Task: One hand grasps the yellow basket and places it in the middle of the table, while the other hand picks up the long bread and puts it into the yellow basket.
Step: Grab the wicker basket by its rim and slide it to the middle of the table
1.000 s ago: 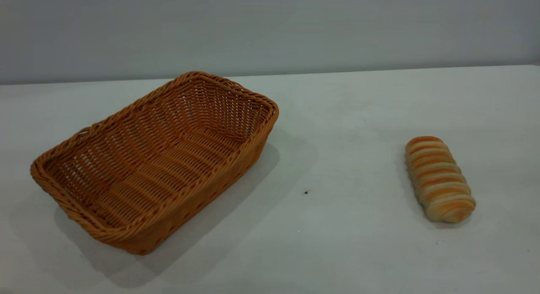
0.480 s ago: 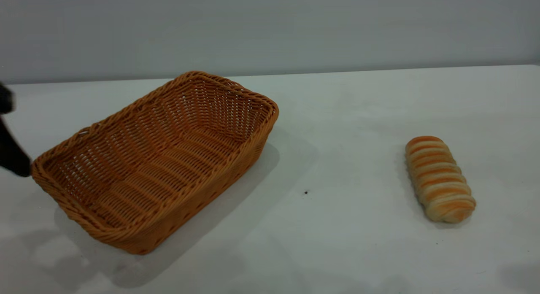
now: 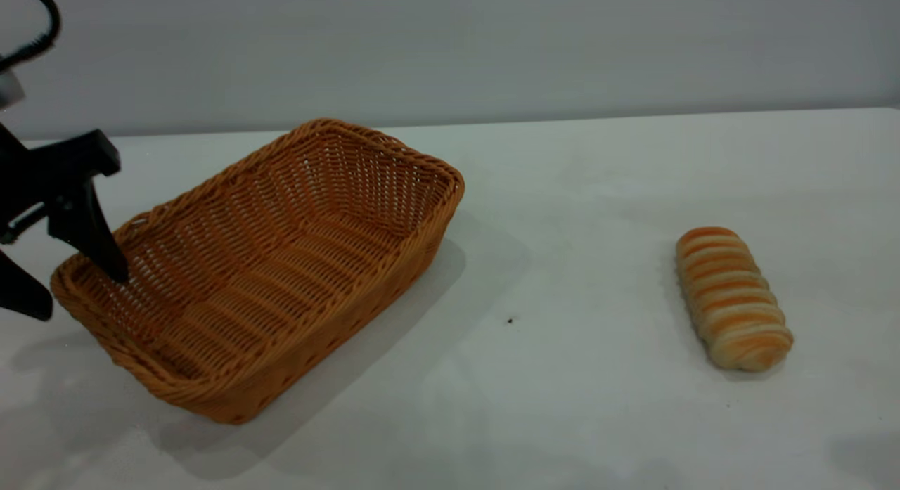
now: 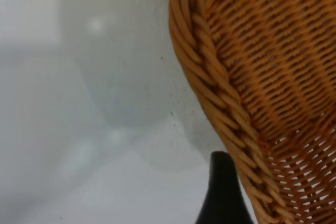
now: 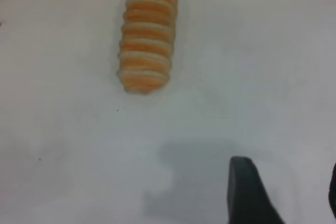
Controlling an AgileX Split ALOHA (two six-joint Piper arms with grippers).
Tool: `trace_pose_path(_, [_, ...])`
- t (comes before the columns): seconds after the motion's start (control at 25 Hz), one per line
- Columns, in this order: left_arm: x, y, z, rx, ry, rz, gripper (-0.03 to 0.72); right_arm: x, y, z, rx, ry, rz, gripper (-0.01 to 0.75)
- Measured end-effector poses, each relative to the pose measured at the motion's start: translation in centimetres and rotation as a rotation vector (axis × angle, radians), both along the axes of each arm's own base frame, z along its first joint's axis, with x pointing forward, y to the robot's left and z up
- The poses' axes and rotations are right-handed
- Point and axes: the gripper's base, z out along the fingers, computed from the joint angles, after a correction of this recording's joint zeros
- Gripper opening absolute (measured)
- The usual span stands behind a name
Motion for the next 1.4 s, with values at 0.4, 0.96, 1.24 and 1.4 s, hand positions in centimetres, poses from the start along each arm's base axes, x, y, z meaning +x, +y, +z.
trace_pose_path(0.4, [0.1,-0.1,-0.5,-0.013,0.038,0.001,0.584,0.0,0.0,0.0,0.003,0.0,-0.001,0.413])
trace_pose_path(0.96, [0.4,-0.1,-0.9,-0.008,0.029,0.015,0.584,0.0,0.0,0.0,0.006,0.001,-0.001,0.413])
trace_pose_path(1.24, [0.7,0.0,-3.2,0.002,0.079,0.022,0.584,0.0,0.0,0.0,0.005,0.003,-0.002,0.413])
trace_pose_path(1.4, [1.0,0.1,-4.1,0.014,0.069,0.033,0.584,0.0,0.0,0.0,0.005,0.004,-0.002,0.413])
